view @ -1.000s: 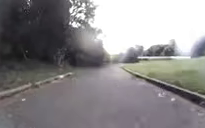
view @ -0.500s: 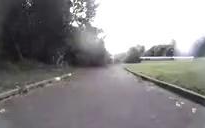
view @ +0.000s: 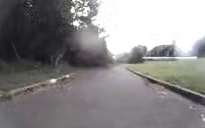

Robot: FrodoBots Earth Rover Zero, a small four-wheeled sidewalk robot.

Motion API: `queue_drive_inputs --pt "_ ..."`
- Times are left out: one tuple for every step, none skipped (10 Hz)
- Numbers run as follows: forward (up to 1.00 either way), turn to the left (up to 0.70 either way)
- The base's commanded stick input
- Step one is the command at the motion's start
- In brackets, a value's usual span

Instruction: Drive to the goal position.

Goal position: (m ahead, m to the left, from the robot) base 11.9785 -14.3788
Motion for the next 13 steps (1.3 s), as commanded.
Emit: queue_drive_inputs --pt "1.00 0.00" --pt "1.00 0.00" --pt "1.00 0.00" --pt "1.00 0.00" --pt "1.00 0.00" --pt "1.00 0.00" --pt "1.00 0.00" --pt "1.00 0.00" --pt "1.00 0.00" --pt "1.00 0.00" --pt "0.98 -0.03" --pt "0.95 -0.10" --pt "0.97 -0.29"
